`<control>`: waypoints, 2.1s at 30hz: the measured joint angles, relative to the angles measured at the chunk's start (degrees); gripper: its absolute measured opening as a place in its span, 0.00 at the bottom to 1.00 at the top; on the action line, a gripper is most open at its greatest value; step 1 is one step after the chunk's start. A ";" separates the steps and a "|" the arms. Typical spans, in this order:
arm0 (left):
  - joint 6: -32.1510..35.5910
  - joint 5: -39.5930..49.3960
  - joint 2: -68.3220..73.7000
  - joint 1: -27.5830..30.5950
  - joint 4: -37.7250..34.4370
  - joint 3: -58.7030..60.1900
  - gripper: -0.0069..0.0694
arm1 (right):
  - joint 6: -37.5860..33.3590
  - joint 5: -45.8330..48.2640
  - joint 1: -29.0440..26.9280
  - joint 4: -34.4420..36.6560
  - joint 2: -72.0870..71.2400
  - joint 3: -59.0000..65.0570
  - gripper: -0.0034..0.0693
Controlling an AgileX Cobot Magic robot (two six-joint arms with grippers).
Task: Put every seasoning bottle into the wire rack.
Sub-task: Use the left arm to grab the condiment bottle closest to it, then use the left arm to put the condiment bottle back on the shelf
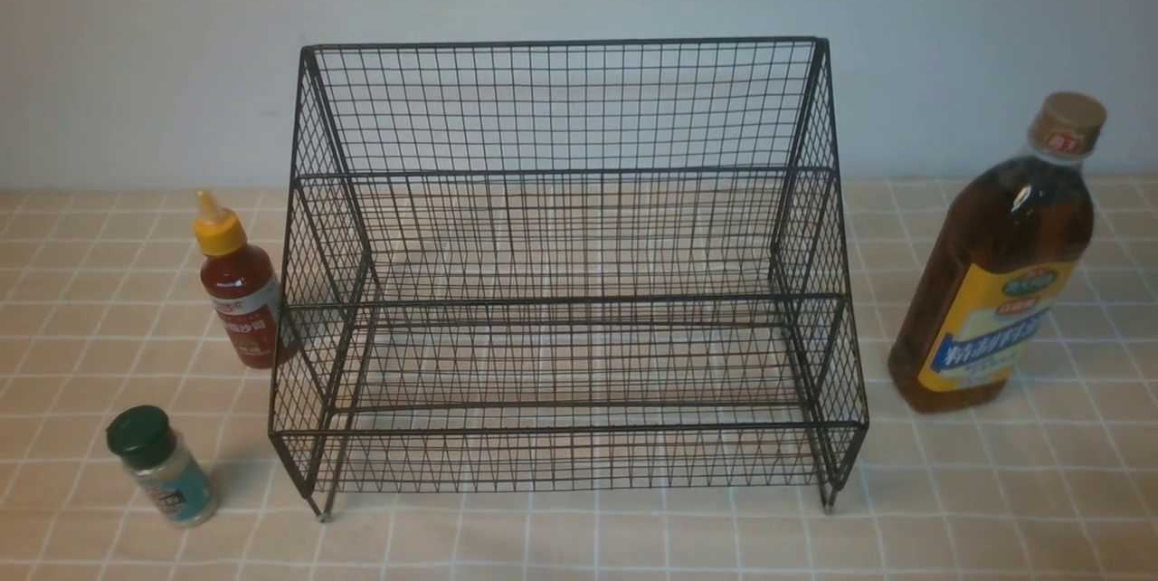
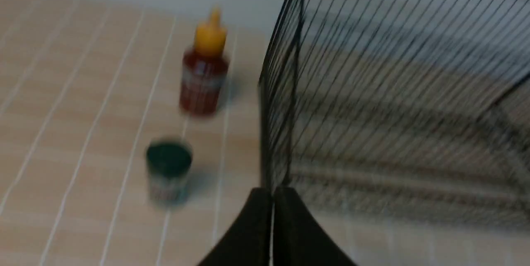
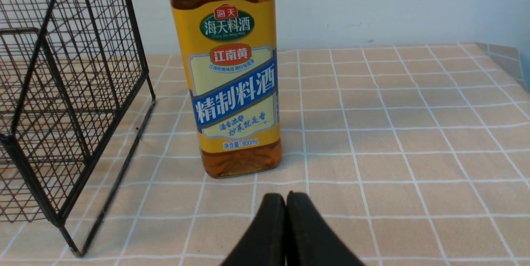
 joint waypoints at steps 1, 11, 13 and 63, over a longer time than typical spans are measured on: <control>0.23 4.08 3.89 0.00 1.01 -1.81 0.08 | 0.00 0.00 0.00 0.00 0.00 0.00 0.03; 5.18 11.45 26.75 3.84 5.02 -10.78 0.11 | 0.00 0.00 0.00 0.00 0.00 0.00 0.03; 7.15 11.38 30.57 5.66 2.63 -11.65 0.11 | 0.00 0.00 0.00 0.00 0.00 0.00 0.03; 17.63 8.89 54.36 8.83 4.12 -23.86 0.54 | 0.00 0.00 0.00 0.02 0.00 0.00 0.03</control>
